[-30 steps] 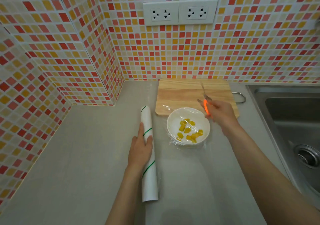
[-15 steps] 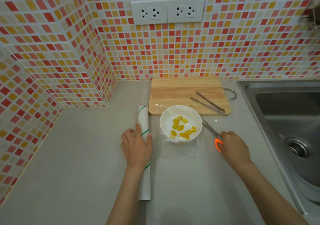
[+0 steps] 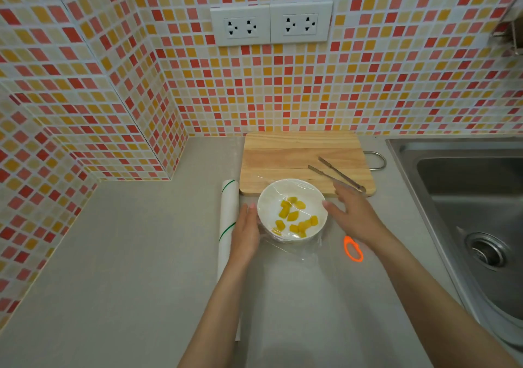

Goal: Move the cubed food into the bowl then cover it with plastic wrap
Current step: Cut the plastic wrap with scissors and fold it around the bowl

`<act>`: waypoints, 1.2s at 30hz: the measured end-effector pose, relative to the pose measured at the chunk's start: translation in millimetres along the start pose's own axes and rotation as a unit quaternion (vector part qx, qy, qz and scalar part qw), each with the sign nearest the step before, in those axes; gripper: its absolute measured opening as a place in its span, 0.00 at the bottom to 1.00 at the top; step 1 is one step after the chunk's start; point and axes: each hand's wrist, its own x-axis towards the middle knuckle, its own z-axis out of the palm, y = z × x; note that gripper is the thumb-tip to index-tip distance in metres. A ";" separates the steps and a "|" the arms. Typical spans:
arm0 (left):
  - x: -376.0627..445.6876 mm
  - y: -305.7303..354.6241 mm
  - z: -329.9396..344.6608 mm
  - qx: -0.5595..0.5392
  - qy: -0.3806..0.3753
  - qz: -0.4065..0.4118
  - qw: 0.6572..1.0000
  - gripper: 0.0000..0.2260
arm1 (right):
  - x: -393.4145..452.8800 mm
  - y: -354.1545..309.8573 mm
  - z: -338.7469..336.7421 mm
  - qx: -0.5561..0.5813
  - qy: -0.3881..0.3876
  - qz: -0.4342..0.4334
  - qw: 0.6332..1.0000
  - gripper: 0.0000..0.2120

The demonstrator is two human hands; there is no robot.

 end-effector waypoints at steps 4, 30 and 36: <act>19.0 3.9 -2.8 0.039 -0.045 0.013 0.998 0.24 | 2.6 -8.0 14.1 0.189 -0.028 0.050 0.980 0.31; 68.5 6.6 17.6 0.047 0.003 0.005 0.999 0.21 | 61.0 -2.3 32.0 0.292 0.009 0.049 0.955 0.21; 71.7 3.2 20.6 0.004 -0.030 -0.038 0.999 0.20 | 57.8 6.0 29.9 0.387 -0.030 0.182 0.904 0.18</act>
